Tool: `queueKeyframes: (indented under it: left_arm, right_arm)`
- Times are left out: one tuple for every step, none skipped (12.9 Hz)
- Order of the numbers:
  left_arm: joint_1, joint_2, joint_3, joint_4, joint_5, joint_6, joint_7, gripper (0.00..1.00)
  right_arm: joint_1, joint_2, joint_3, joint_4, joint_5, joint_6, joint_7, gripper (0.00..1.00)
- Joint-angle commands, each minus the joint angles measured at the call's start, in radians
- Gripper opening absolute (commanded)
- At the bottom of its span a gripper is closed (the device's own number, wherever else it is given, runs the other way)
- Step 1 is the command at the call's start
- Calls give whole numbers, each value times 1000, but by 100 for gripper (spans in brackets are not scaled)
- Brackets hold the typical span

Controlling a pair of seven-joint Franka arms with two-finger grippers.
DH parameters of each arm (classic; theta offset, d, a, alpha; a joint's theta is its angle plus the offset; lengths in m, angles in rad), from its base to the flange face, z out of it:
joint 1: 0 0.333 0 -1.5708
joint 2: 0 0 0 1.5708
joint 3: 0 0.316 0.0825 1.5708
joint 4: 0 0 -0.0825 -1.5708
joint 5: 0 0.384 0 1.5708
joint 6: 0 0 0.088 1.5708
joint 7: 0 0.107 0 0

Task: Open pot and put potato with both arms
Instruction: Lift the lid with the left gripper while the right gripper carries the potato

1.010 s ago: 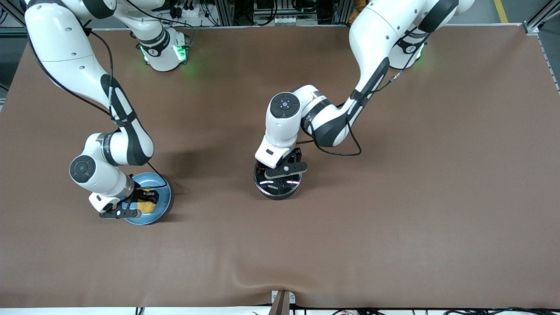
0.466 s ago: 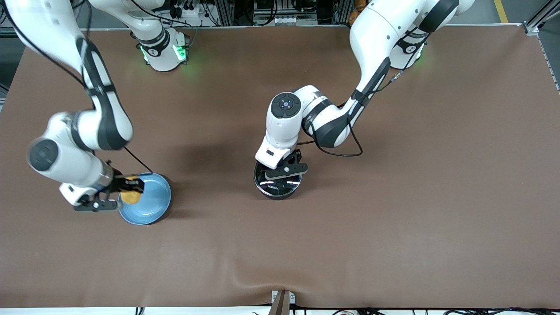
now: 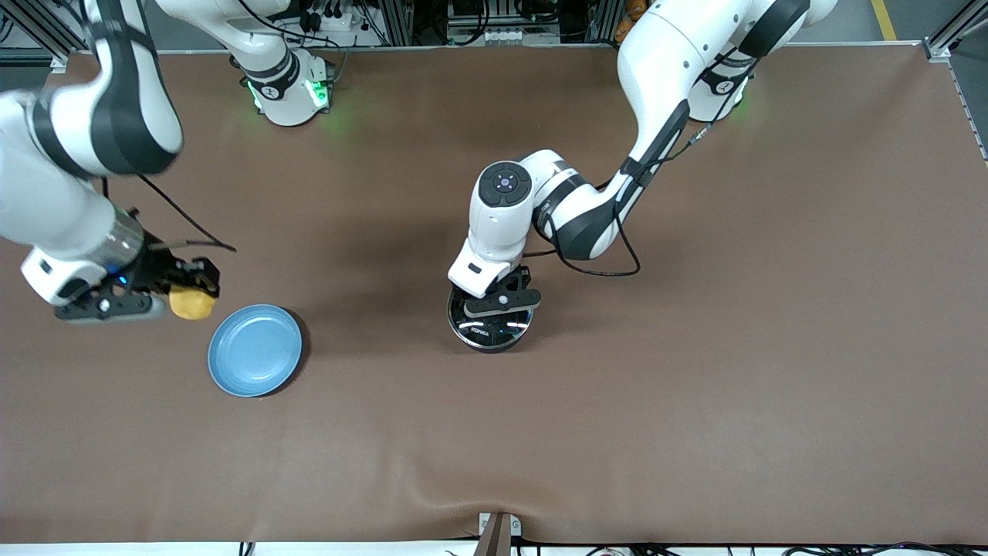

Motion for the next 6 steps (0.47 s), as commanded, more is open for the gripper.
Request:
queueKeyframes:
  left_arm:
    - [30,-71,-2,2,-32,-39,14,0]
    - [37,-94,1,2,-44,-52,14,0]
    - [50,-117,1,1,-44,-62,16,0]
    - [70,-143,1,-4,-43,-71,16,0]
    - [81,-170,2,-7,-39,-109,16,0]
    - [87,-195,2,-7,-36,-150,19,0]
  right_arm:
    - [9,-28,-2,82,14,-109,39,8]
    - [9,-28,-2,122,6,-140,37,8]
    - [8,-28,-4,161,3,-175,37,8]
    - [5,-26,-7,176,2,-196,37,8]
    - [6,-26,-7,175,3,-196,39,5]
    - [9,-23,-5,175,3,-191,42,6]
